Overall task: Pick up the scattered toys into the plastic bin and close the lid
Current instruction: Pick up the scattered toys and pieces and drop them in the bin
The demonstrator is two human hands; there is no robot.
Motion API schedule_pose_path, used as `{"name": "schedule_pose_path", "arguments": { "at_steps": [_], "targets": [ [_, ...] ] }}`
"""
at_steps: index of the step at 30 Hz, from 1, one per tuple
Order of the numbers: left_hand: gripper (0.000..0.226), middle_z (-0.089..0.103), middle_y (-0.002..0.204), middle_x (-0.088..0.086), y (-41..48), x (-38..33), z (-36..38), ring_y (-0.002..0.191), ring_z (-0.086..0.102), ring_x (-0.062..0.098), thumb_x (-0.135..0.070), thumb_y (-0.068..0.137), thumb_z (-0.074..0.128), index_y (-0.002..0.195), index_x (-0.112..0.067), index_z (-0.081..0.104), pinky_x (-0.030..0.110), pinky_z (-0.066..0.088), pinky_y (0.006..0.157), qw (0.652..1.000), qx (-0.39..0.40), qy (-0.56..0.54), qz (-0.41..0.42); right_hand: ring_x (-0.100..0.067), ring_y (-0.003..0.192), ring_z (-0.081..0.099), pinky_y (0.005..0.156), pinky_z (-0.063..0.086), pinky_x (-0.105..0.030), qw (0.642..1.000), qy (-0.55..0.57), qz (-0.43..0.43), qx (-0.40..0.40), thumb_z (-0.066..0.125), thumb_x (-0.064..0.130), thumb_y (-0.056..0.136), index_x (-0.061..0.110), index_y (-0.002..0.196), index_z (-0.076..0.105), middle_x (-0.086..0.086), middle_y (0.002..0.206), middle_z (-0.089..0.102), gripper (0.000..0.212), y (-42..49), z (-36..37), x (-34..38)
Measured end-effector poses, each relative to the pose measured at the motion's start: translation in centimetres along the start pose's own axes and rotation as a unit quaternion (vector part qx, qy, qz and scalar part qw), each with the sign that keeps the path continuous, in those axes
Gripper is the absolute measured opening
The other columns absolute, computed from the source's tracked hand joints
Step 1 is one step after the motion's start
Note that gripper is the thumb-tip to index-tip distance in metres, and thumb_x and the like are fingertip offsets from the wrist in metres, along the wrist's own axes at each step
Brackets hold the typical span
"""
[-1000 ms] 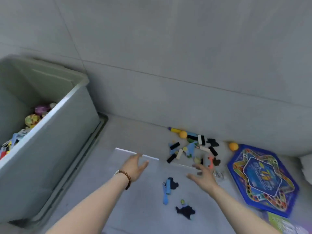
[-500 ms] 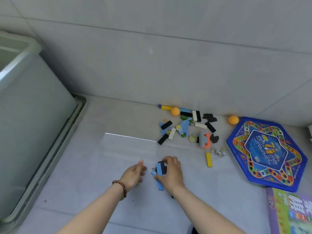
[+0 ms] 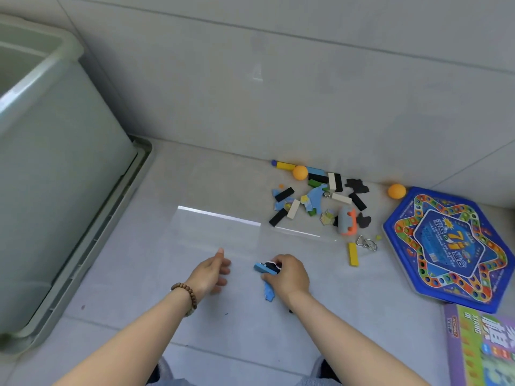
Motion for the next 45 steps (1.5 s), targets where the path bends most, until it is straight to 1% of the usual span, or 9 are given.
{"name": "schedule_pose_path", "arguments": {
  "at_steps": [4, 7, 11, 14, 19, 27, 35, 40, 45],
  "targets": [
    [0.055, 0.062, 0.111, 0.006, -0.3, 0.2, 0.1, 0.088, 0.06, 0.022, -0.05, 0.098, 0.026, 0.119, -0.011, 0.058, 0.034, 0.05, 0.082, 0.998, 0.015, -0.044, -0.032, -0.012, 0.066, 0.049, 0.052, 0.033, -0.023, 1.0, -0.008, 0.027, -0.007, 0.073, 0.027, 0.076, 0.018, 0.076, 0.062, 0.007, 0.073, 0.053, 0.014, -0.2, -0.6, 0.4],
    [0.055, 0.059, 0.121, 0.005, -1.2, -0.3, 1.1, 0.102, 0.06, 0.024, -0.051, 0.098, 0.027, 0.127, -0.012, 0.052, 0.036, 0.048, 0.091, 0.989, 0.06, -0.121, -0.064, -0.01, 0.056, 0.042, 0.053, 0.034, -0.021, 0.988, 0.146, 0.05, 0.019, 0.078, 0.026, 0.072, 0.019, 0.058, 0.049, 0.005, 0.061, 0.046, 0.033, 0.0, -1.0, 0.6],
    [0.053, 0.056, 0.128, 0.007, -2.2, -1.4, 3.0, 0.119, 0.055, 0.03, -0.056, 0.096, 0.026, 0.121, -0.016, 0.051, 0.044, 0.043, 0.103, 0.942, 0.171, -0.273, -0.091, -0.01, 0.077, 0.059, 0.073, 0.049, -0.023, 0.946, 0.27, -0.04, 0.172, 0.08, 0.03, 0.072, 0.017, 0.09, 0.071, 0.002, 0.085, 0.067, 0.024, -1.6, -1.6, 3.6],
    [0.048, 0.062, 0.118, 0.014, -2.4, -2.2, 3.4, 0.106, 0.063, 0.03, -0.053, 0.095, 0.037, 0.115, -0.015, 0.06, 0.041, 0.053, 0.089, 0.918, 0.182, -0.34, -0.092, -0.008, 0.084, 0.053, 0.074, 0.045, -0.017, 0.962, 0.228, -0.067, 0.133, 0.077, 0.033, 0.073, 0.024, 0.103, 0.065, 0.005, 0.099, 0.061, 0.033, -1.4, -3.2, 3.0],
    [0.026, 0.059, 0.106, 0.014, -1.7, -1.1, 2.1, 0.08, 0.065, 0.021, -0.033, 0.096, 0.047, 0.1, -0.01, 0.06, 0.026, 0.059, 0.066, 0.961, 0.079, -0.262, -0.049, -0.003, 0.082, 0.051, 0.07, 0.039, -0.008, 0.991, 0.121, -0.026, 0.057, 0.081, 0.028, 0.07, 0.02, 0.1, 0.063, 0.002, 0.105, 0.056, 0.035, -0.6, -1.7, -0.7],
    [0.024, 0.066, 0.108, 0.012, -1.3, 0.5, 0.1, 0.087, 0.065, 0.024, -0.028, 0.094, 0.051, 0.099, -0.008, 0.062, 0.027, 0.058, 0.069, 0.968, 0.034, -0.243, -0.044, -0.008, 0.09, 0.054, 0.072, 0.04, -0.021, 0.997, 0.059, 0.02, -0.047, 0.076, 0.023, 0.074, 0.025, 0.08, 0.057, 0.01, 0.095, 0.047, 0.02, -1.9, 1.1, -0.3],
    [0.027, 0.066, 0.113, 0.013, -1.2, 1.2, -0.3, 0.096, 0.064, 0.027, -0.033, 0.092, 0.053, 0.102, -0.01, 0.063, 0.033, 0.056, 0.079, 0.968, 0.032, -0.242, -0.059, -0.01, 0.068, 0.059, 0.054, 0.039, -0.021, 0.996, 0.061, 0.05, -0.05, 0.072, 0.022, 0.077, 0.025, 0.068, 0.061, 0.009, 0.071, 0.064, 0.014, -2.1, 1.1, -0.2],
    [0.04, 0.065, 0.115, 0.011, -1.5, 0.9, 0.5, 0.094, 0.065, 0.025, -0.044, 0.093, 0.047, 0.111, -0.01, 0.059, 0.031, 0.058, 0.075, 0.963, 0.054, -0.248, -0.092, -0.009, 0.066, 0.061, 0.06, 0.045, -0.019, 0.972, 0.225, 0.064, -0.02, 0.076, 0.018, 0.076, 0.016, 0.069, 0.069, 0.005, 0.067, 0.066, 0.01, -2.0, 0.4, 0.4],
    [0.052, 0.065, 0.112, 0.014, -1.9, 0.1, 2.1, 0.095, 0.066, 0.025, -0.058, 0.091, 0.04, 0.112, -0.014, 0.057, 0.033, 0.059, 0.075, 0.943, 0.13, -0.289, -0.1, 0.005, 0.055, 0.056, 0.059, 0.044, -0.01, 0.93, 0.355, -0.007, 0.094, 0.076, 0.018, 0.076, 0.014, 0.074, 0.072, 0.012, 0.063, 0.066, 0.006, -3.2, -0.1, 3.6]
  ]
}}
Point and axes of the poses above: each hand's wrist, its own y-axis towards the middle knuckle, its own z-axis out of the palm, x = y × z, the point moved 4 cm from there along y, towards the middle knuckle
